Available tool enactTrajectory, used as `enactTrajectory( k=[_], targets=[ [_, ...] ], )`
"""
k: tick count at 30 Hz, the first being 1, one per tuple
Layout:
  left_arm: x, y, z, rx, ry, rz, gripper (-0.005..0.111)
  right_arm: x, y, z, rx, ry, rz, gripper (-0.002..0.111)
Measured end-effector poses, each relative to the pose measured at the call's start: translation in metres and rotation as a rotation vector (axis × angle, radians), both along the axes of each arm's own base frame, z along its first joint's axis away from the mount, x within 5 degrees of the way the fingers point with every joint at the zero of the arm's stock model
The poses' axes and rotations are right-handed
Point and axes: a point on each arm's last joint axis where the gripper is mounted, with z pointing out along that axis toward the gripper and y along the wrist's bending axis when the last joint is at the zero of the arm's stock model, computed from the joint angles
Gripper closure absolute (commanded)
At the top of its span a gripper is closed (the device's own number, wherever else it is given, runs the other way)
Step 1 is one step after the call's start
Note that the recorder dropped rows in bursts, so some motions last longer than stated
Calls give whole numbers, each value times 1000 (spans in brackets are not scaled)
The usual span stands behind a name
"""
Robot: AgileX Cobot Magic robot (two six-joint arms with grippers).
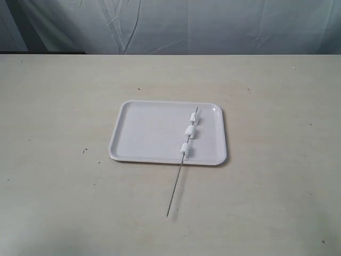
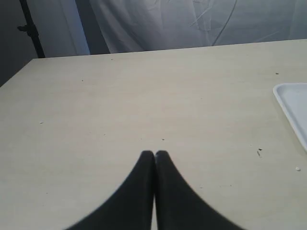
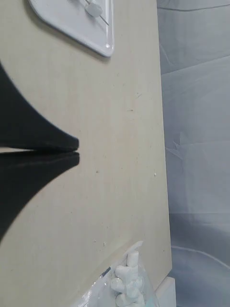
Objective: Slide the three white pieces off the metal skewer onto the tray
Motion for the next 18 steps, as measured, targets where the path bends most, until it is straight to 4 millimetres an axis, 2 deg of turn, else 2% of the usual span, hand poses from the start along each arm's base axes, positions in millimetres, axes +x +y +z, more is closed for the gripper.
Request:
enactTrajectory(
  k=[5,13,15,18],
  targets=[
    [0,0,0,11,0,1,107,0,0,0,0,0,0,109],
    [2,5,10,242,-87,5,107,0,0,0,0,0,0,109],
    [3,3,15,217,-157,-3,107,0,0,0,0,0,0,109],
    [3,0,27,74,-291,-9,107,0,0,0,0,0,0,109]
  ],
)
